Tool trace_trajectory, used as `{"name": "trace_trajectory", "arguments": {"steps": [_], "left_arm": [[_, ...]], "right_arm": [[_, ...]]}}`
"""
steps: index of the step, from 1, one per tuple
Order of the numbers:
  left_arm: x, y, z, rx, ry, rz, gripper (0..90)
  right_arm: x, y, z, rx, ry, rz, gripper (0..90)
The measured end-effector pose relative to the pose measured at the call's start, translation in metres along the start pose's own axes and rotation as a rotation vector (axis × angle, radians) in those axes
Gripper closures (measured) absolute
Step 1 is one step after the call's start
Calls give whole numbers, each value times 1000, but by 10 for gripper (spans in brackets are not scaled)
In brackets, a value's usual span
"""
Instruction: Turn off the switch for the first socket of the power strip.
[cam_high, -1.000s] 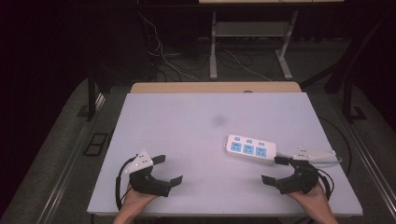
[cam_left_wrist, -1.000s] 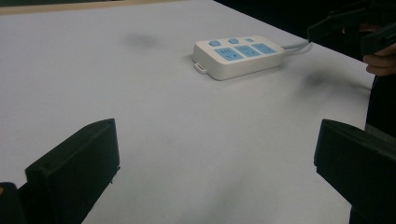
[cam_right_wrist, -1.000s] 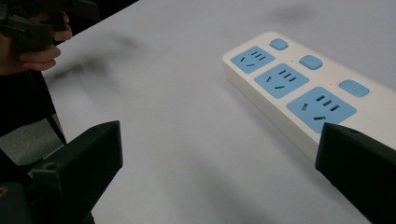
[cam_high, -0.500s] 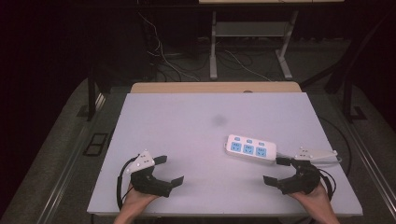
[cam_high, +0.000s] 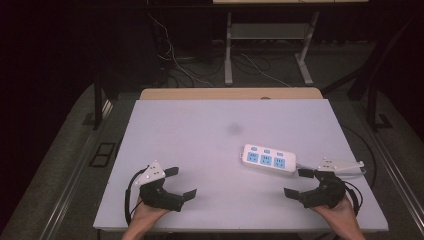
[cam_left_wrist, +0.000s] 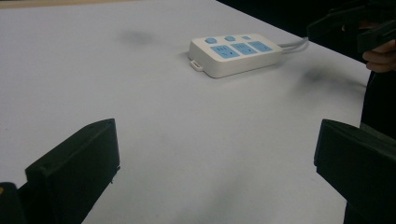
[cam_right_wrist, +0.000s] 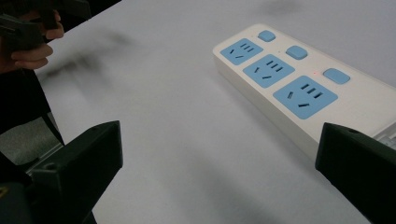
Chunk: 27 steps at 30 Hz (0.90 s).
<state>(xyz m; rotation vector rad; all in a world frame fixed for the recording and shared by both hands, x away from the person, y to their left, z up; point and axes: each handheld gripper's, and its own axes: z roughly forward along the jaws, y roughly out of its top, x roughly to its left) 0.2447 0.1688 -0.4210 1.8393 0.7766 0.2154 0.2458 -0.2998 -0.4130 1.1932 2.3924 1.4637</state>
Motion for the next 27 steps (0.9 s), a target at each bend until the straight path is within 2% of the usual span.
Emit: {"name": "trace_trajectory", "arguments": {"steps": [12, 27], "left_arm": [[0, -1, 1, 4, 6, -7, 0], [1, -1, 0, 3, 7, -5, 0]], "right_arm": [[-3, 6, -4, 46, -11, 2, 5], [-7, 30, -6, 102, -7, -24, 5]]}}
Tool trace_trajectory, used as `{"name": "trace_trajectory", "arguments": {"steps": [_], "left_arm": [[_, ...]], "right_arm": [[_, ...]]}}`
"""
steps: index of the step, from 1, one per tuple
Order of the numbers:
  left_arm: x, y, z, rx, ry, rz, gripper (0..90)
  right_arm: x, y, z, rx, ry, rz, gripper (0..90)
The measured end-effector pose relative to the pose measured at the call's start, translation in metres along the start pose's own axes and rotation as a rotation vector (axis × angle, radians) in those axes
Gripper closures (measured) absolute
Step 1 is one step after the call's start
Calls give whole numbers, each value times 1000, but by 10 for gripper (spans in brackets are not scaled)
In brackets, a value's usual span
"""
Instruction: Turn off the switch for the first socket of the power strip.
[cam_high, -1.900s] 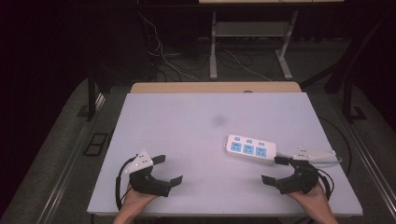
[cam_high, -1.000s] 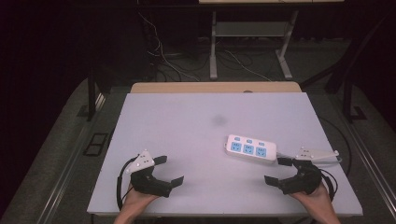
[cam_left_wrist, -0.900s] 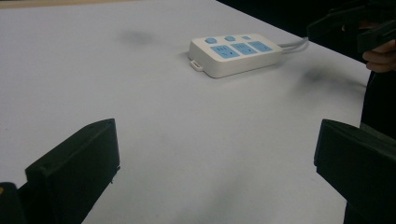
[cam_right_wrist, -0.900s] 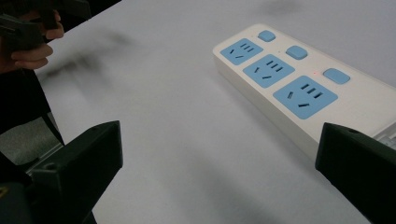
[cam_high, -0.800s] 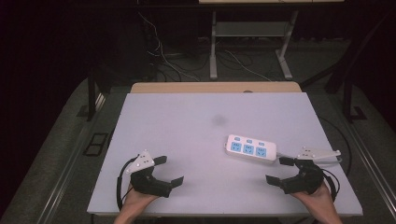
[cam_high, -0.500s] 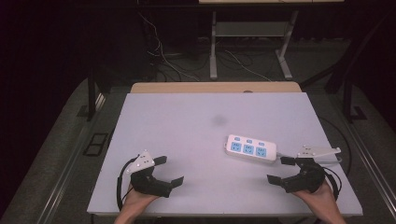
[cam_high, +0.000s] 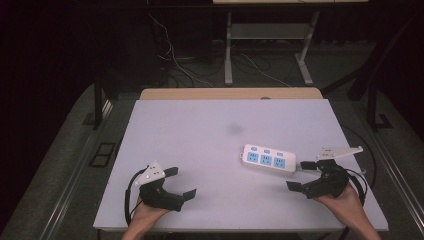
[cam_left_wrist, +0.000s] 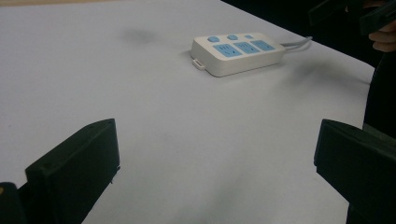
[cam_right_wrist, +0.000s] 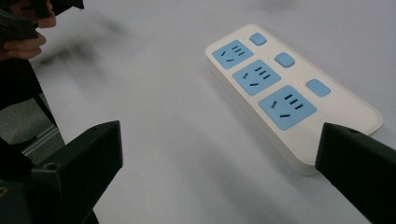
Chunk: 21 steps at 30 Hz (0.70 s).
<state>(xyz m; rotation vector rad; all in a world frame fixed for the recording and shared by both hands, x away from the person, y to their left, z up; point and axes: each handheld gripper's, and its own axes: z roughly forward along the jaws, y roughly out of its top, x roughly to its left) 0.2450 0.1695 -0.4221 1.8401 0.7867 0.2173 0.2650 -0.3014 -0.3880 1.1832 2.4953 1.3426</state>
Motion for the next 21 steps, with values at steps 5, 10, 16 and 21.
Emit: {"name": "trace_trajectory", "arguments": {"steps": [5, 10, 16, 21], "left_arm": [[0, 0, 0, -1, 2, -3, 0], [1, 0, -1, -3, 4, -5, 0], [2, 0, -1, -6, 6, -11, 0], [3, 0, 0, -4, 7, -13, 0]], "right_arm": [[-4, 4, 3, 20, 1, 2, 6], [-7, 8, 4, 30, 3, 3, 6], [-10, 14, 5, 46, 1, 1, 6], [-12, 21, 7, 59, 1, -14, 6]]}}
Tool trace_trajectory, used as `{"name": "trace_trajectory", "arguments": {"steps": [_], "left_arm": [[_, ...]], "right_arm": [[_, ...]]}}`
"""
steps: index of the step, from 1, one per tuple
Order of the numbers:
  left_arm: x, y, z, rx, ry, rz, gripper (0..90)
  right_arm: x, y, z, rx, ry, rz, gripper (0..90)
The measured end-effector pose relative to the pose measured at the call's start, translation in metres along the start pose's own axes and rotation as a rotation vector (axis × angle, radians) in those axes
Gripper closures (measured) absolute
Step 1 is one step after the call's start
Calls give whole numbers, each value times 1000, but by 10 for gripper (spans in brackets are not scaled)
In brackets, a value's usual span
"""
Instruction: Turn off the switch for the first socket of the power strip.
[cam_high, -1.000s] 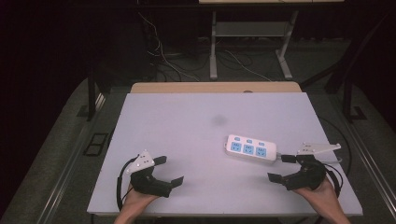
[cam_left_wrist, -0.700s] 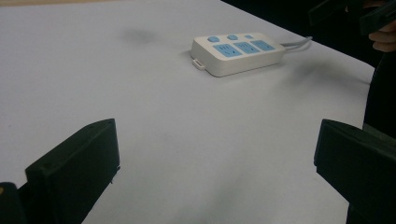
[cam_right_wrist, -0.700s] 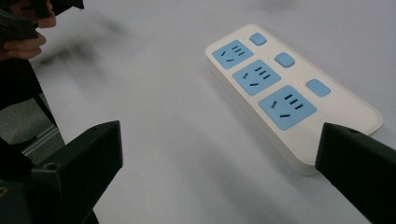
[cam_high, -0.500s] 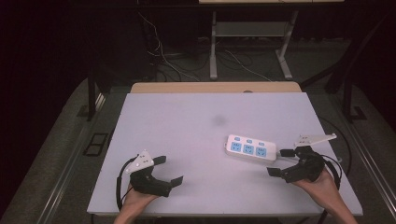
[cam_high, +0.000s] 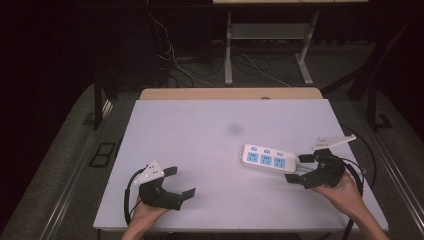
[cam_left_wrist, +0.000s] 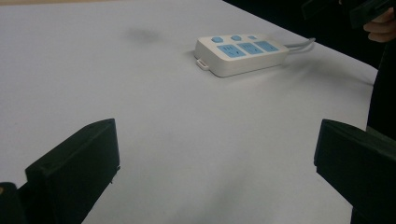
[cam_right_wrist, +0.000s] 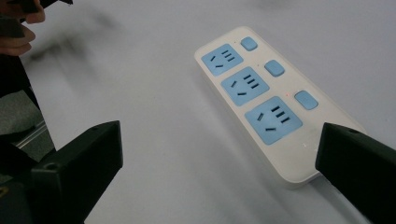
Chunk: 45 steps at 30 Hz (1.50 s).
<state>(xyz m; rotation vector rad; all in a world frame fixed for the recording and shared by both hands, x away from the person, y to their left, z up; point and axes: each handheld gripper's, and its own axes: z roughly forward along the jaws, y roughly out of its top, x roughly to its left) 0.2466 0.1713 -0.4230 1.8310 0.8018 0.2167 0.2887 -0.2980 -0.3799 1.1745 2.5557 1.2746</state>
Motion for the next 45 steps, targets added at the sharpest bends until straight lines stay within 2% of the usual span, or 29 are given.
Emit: {"name": "trace_trajectory", "arguments": {"steps": [14, 25, 45], "left_arm": [[2, 0, 0, -1, 1, -3, 0], [3, 0, 1, 1, 1, -5, 0], [3, -1, 2, 9, -2, -8, 0]], "right_arm": [[-4, 20, 4, 28, 1, -21, 6], [-9, 35, 14, 63, 2, -34, 5], [-28, 45, 23, 87, -27, 0, 6]]}}
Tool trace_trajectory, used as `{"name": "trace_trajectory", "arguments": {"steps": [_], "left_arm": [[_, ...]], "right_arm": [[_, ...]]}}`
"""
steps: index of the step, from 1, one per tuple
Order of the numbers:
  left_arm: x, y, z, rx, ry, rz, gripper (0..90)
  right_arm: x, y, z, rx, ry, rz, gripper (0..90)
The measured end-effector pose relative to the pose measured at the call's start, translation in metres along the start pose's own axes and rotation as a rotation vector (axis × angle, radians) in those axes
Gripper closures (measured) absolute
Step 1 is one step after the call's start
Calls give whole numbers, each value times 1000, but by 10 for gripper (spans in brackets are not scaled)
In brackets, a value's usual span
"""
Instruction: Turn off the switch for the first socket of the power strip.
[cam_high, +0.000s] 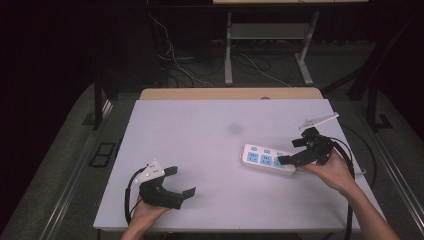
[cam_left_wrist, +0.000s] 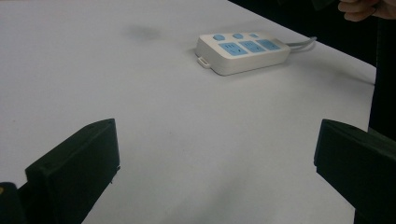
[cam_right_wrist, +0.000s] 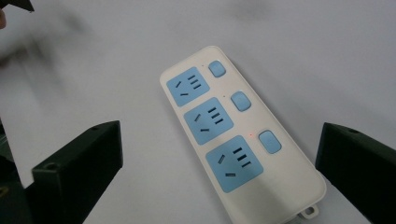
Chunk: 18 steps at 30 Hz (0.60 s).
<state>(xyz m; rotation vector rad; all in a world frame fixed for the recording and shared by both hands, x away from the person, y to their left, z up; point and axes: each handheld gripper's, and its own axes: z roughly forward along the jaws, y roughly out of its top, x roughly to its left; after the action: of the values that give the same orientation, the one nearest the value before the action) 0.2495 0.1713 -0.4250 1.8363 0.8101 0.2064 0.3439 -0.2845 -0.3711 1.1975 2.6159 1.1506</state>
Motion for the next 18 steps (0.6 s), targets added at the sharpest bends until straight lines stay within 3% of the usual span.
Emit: {"name": "trace_trajectory", "arguments": {"steps": [7, 9, 11, 13, 14, 15, 18], "left_arm": [[0, 0, 0, 1, 0, -1, 0], [0, 0, 0, 2, 0, 0, 0], [0, 0, 0, 1, 0, -1, 0], [1, 0, 0, 0, 0, -2, 0], [1, 0, 0, 0, 1, -1, 0], [1, 0, 0, 0, 1, -1, 0], [1, 0, 0, 0, 1, -1, 0]], "right_arm": [[-8, 4, 2, 6, -22, 13, 9], [-12, 6, 2, 5, -19, 10, 158], [-13, 6, 2, 0, -17, 10, 186], [-17, 7, 2, -1, -29, 19, 309], [-17, 7, 2, -1, -29, 19, 309], [-19, 7, 2, -7, -36, 20, 391], [-21, 7, 2, -14, -42, 14, 481]]}}
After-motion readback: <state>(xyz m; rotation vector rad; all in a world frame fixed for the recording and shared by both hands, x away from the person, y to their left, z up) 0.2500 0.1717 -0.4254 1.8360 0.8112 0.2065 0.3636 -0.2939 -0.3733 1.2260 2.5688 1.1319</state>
